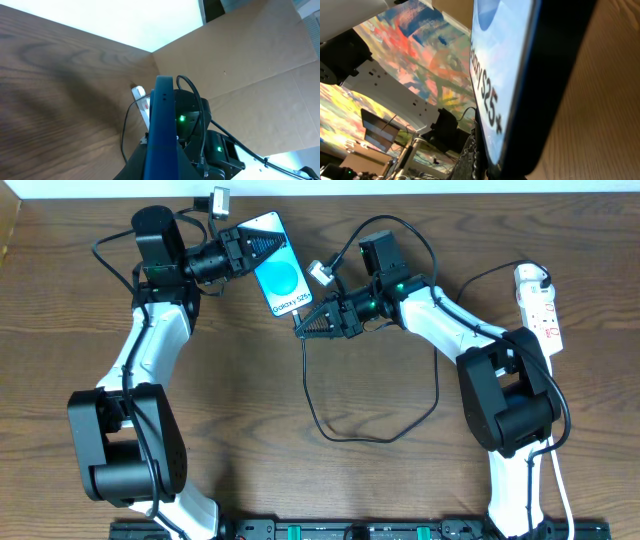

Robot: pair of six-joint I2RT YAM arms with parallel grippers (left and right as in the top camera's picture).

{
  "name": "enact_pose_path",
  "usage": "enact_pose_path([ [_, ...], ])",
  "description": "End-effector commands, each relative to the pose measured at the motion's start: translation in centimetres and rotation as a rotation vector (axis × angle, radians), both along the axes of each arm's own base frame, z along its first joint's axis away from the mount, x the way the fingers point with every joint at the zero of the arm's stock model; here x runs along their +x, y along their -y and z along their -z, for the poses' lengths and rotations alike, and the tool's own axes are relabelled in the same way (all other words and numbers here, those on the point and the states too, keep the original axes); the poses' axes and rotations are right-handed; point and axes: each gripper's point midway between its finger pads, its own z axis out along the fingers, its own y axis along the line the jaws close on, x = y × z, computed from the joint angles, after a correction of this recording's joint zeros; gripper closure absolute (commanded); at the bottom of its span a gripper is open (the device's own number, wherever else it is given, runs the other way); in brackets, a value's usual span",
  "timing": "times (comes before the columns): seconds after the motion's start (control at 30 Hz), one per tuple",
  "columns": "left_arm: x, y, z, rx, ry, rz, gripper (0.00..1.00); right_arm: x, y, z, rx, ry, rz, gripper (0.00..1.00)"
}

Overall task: Plug charger to phone and switch on socket
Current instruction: 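Push the connector into the phone's bottom port held by the left gripper, then release the connector with the right gripper and lower the phone with the left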

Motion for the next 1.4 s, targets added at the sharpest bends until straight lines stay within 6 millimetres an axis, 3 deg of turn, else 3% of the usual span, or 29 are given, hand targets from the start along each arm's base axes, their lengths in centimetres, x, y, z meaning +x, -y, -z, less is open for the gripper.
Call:
enact_pose_path([
  [0.0, -1.4, 0.9, -0.9, -0.013, 0.037, 0.090, 0.93, 0.0, -0.1, -1.3, 0.028, 0.024, -0.015, 0.99],
  [0.8, -2.5, 2.6, -1.1, -0.003, 0.105, 0.170, 0.92, 0.2, -0.1, -1.5, 0.022, 0.010, -0.015, 0.99],
  [0.87, -2.5, 2.5, -1.1, -0.003, 0.105, 0.169, 0.93, 0.2, -0.1, -1.5, 0.022, 0.010, -0.014, 0.93],
  [0.97, -2.5, 2.3, -1.1, -0.002, 0.105, 0.165, 0.92, 0.3, 0.0, -1.5, 0.022, 0.010, -0.010, 0.64],
  [1.03, -2.4, 2.0, -1.1, -0.002, 0.105, 0.158, 0.92, 0.6, 0.3, -1.5, 0.021, 0.009, -0.002, 0.38],
  [1.17, -2.0, 0.9, -1.1, -0.001, 0.104, 0.133, 0.93, 1.5, 1.2, -1.5, 0.021, 0.010, 0.024, 0.01],
  [1.37, -1.6, 0.0, -1.1, 0.002, 0.104, 0.107, 0.92, 3.7, 3.5, -1.4, 0.014, 0.011, 0.095, 0.01],
])
